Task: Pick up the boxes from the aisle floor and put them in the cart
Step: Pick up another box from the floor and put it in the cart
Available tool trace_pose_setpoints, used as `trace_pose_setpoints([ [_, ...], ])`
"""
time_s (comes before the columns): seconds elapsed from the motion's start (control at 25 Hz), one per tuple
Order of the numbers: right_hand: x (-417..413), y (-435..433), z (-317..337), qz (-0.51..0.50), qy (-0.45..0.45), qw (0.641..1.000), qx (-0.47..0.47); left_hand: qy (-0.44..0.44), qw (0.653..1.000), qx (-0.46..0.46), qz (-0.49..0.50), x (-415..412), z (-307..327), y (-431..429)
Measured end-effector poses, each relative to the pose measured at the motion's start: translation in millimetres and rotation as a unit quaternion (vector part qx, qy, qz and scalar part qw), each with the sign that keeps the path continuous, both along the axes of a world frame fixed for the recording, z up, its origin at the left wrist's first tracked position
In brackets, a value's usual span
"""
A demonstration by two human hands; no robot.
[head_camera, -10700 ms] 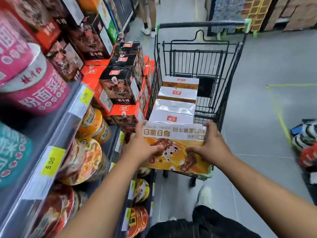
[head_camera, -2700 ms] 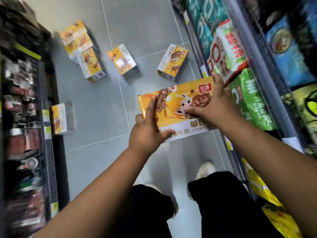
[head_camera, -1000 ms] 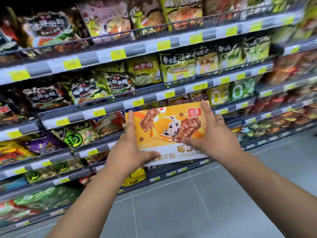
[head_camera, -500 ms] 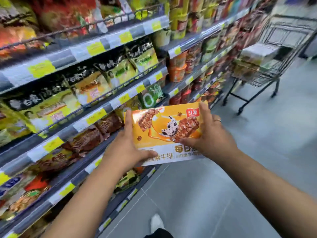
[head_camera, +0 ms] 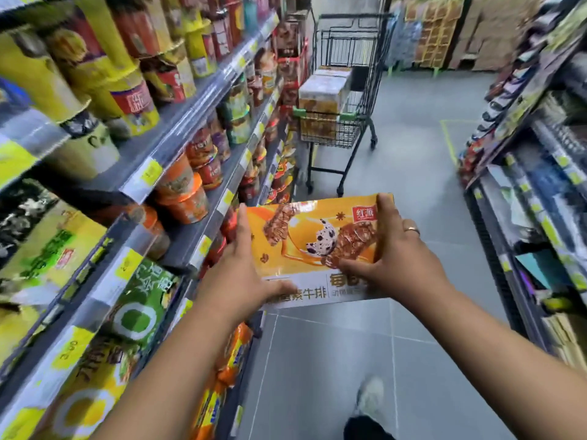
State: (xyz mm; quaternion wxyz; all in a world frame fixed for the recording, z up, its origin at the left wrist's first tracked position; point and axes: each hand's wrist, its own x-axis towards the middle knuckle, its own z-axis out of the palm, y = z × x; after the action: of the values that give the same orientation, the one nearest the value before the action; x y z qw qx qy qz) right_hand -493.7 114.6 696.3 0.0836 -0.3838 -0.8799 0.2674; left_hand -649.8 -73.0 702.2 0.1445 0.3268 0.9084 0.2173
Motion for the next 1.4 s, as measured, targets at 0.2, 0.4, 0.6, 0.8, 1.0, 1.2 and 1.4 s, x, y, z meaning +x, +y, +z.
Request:
trace_pose_setpoints([
  [0.2,-62,124,-11,-0.02,-0.006,1.0,-0.004,-0.003,1.0,-0.009,-0.028,-71,-9,132],
  [0.4,-137,243,0,0.002,-0.004,1.0,0.009,-0.006,1.0,0.007,-0.015,-141,-3,246],
  [0.6,-235,343,2,0.01,-0.002,1.0,0.004,-0.001,1.0,0.002,-0.005,-238,-6,343],
  [0.8,-346,436,-14,-0.012,0.011,1.0,0.007,0.013,1.0,-0.006,-0.026,-354,-18,442],
  [1.0,-433,523,-22,-0.06,0.004,0.998,-0.016,0.0,0.998,-0.019,-0.058,-457,-21,544],
  [1.2,-499,609,-37,-0.094,-0.013,0.995,-0.038,-0.026,0.994,-0.044,-0.093,-532,-26,645],
  [1.4,-575,719,-53,-0.089,-0.012,0.995,-0.034,-0.018,0.994,-0.054,-0.089,-606,-42,753],
])
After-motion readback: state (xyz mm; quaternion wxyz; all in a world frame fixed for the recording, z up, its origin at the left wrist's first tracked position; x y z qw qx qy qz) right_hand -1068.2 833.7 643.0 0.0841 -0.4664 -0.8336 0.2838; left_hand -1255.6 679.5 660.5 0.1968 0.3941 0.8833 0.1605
